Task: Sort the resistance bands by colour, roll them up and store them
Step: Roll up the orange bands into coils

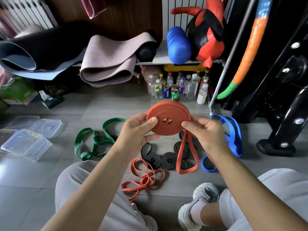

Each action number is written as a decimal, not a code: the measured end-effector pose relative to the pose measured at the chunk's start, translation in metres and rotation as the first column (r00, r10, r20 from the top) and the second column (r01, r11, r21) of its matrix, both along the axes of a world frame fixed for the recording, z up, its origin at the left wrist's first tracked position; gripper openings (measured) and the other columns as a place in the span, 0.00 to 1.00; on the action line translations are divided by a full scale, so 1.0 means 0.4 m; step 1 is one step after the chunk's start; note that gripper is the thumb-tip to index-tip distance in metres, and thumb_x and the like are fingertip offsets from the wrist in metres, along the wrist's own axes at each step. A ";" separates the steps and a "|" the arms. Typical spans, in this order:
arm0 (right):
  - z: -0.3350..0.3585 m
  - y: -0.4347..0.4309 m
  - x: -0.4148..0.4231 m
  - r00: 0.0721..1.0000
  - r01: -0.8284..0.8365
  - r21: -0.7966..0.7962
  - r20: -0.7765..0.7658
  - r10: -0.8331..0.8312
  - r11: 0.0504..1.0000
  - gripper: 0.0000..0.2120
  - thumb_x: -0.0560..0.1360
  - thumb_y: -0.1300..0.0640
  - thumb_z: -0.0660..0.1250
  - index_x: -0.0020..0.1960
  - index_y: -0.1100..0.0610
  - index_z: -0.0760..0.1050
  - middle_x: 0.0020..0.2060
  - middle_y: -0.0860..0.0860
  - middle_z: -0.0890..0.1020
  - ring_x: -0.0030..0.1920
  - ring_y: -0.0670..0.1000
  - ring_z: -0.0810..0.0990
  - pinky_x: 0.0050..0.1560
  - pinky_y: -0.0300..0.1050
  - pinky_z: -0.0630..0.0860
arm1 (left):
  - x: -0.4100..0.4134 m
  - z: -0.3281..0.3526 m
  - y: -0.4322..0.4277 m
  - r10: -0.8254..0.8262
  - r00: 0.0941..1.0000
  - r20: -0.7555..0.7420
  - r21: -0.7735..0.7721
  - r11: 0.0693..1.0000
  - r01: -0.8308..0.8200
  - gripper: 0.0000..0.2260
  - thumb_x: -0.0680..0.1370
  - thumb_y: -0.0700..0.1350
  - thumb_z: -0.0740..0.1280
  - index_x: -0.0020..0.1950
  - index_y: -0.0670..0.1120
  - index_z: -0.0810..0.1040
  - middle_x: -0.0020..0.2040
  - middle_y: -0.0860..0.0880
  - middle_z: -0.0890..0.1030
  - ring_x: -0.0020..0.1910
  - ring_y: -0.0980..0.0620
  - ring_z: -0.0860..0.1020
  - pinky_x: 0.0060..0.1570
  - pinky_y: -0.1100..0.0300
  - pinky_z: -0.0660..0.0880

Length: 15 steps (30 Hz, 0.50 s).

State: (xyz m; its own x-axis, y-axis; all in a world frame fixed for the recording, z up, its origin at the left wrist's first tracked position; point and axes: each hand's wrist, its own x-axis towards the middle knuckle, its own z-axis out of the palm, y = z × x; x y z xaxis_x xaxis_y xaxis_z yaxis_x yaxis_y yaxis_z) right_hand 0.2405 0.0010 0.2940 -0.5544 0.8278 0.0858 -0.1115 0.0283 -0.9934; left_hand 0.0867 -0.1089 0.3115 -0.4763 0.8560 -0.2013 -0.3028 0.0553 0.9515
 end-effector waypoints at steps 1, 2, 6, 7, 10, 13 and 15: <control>-0.001 0.003 0.000 1.000 0.005 -0.004 0.001 -0.005 1.000 0.10 0.67 0.64 0.72 0.42 0.51 0.81 0.34 0.43 0.85 0.38 0.42 0.83 0.45 0.34 0.79 | 0.011 -0.009 -0.001 -0.008 0.998 0.057 0.002 1.000 0.008 0.10 0.71 0.42 0.66 0.51 0.43 0.78 0.44 0.46 0.83 0.42 0.50 0.82 0.43 0.54 0.80; -0.002 0.006 0.002 1.000 0.004 0.003 0.013 -0.004 1.000 0.09 0.68 0.64 0.72 0.42 0.51 0.80 0.34 0.43 0.85 0.38 0.42 0.83 0.44 0.34 0.78 | 0.021 -0.015 -0.002 -0.018 0.997 0.073 -0.012 1.000 0.019 0.09 0.73 0.39 0.66 0.53 0.43 0.77 0.46 0.46 0.83 0.43 0.50 0.82 0.44 0.54 0.80; -0.005 0.023 0.011 0.985 -0.073 0.121 0.167 0.052 0.990 0.11 0.68 0.64 0.73 0.42 0.48 0.80 0.33 0.41 0.84 0.38 0.40 0.83 0.42 0.32 0.78 | 0.010 -0.014 0.002 -0.102 0.771 -0.629 -0.180 0.984 -0.017 0.15 0.74 0.39 0.70 0.59 0.48 0.72 0.53 0.49 0.79 0.52 0.50 0.78 0.55 0.50 0.76; -0.005 0.025 0.010 0.974 -0.105 0.151 0.213 0.071 0.983 0.12 0.68 0.64 0.74 0.42 0.47 0.80 0.35 0.42 0.84 0.38 0.41 0.83 0.43 0.35 0.79 | 0.007 -0.004 0.005 -0.148 0.599 -0.787 -0.199 0.980 -0.021 0.19 0.73 0.42 0.71 0.62 0.50 0.71 0.57 0.51 0.78 0.55 0.51 0.77 0.57 0.52 0.75; -0.003 0.030 -0.008 0.938 -0.223 0.193 0.311 0.156 0.955 0.12 0.68 0.63 0.74 0.42 0.46 0.81 0.40 0.47 0.85 0.41 0.46 0.84 0.48 0.44 0.81 | 0.025 0.034 0.025 -0.247 0.105 -0.963 -0.249 0.968 -0.002 0.26 0.73 0.48 0.69 0.70 0.53 0.66 0.65 0.53 0.72 0.62 0.51 0.71 0.58 0.54 0.71; -0.003 0.031 -0.028 0.932 -0.242 0.235 0.327 0.158 0.942 0.09 0.67 0.63 0.75 0.44 0.50 0.82 0.40 0.49 0.85 0.42 0.46 0.84 0.49 0.46 0.80 | 0.049 0.029 0.050 -0.335 -0.145 -0.931 -0.339 0.941 0.008 0.23 0.76 0.46 0.65 0.70 0.51 0.64 0.62 0.50 0.72 0.61 0.48 0.70 0.55 0.53 0.71; -0.006 0.028 -0.032 0.939 -0.220 0.230 0.312 0.142 0.948 0.09 0.67 0.63 0.75 0.45 0.53 0.82 0.40 0.50 0.85 0.42 0.46 0.84 0.49 0.44 0.80 | 0.050 0.017 0.055 -0.366 -0.116 -0.923 -0.368 0.930 0.002 0.19 0.77 0.44 0.63 0.68 0.48 0.66 0.58 0.48 0.72 0.59 0.46 0.71 0.53 0.55 0.69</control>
State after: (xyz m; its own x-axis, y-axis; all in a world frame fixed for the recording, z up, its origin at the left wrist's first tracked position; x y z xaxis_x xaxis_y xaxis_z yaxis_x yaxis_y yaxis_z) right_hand 0.2277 0.0122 0.2915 -0.7253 0.6817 0.0963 0.1506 0.2936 -0.9440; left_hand 0.1067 -0.0868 0.3182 -0.1431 0.9789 0.1461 0.9803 0.1199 0.1570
